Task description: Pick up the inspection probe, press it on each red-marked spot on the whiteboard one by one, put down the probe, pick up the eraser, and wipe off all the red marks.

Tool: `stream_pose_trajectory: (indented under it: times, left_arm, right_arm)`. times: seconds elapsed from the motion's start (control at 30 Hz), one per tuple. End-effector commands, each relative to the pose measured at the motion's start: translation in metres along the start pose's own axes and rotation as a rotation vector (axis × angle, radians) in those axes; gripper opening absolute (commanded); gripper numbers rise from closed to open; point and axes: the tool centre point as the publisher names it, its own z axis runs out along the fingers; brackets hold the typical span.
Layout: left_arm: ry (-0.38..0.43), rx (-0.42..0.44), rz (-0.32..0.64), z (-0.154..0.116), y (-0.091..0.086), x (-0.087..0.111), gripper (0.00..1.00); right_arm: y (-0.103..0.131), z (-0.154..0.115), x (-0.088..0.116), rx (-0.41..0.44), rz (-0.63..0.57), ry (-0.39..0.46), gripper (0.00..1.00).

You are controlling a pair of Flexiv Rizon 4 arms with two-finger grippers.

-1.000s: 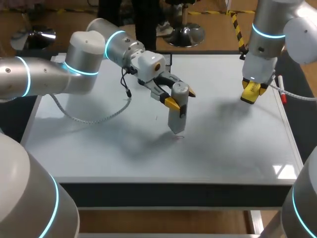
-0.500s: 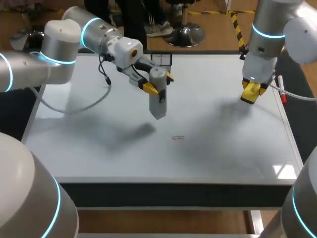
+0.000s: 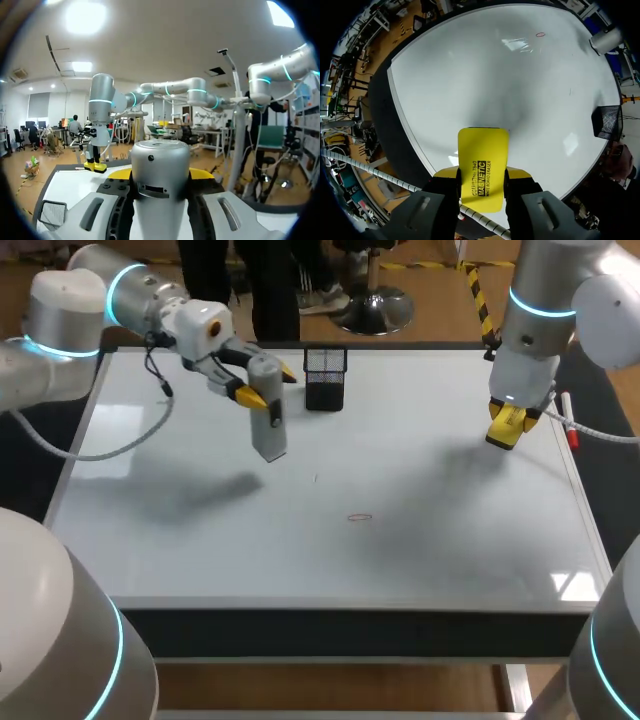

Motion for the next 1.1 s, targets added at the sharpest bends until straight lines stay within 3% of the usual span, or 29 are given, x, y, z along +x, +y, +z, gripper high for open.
stream_pose_trajectory:
  times: [0.03,0.2,0.6,1.1]
  left_arm:
    - [-0.020,0.005,-0.003,-0.025,0.002,0.008,0.00]
    - [-0.042,0.014,0.002,-0.051,0.011,0.009,0.00]
    - [-0.067,0.014,0.013,-0.092,0.011,0.001,0.00]
    - [-0.101,-0.015,0.033,-0.098,0.005,-0.004,0.00]
  right_arm:
    - [-0.001,-0.001,0.000,0.001,-0.001,0.003,0.00]
    - [-0.001,-0.001,0.000,0.001,-0.001,0.003,0.00]
    - [-0.001,-0.001,0.000,0.001,-0.001,0.003,0.00]
    - [-0.001,-0.001,0.000,0.001,-0.001,0.003,0.00]
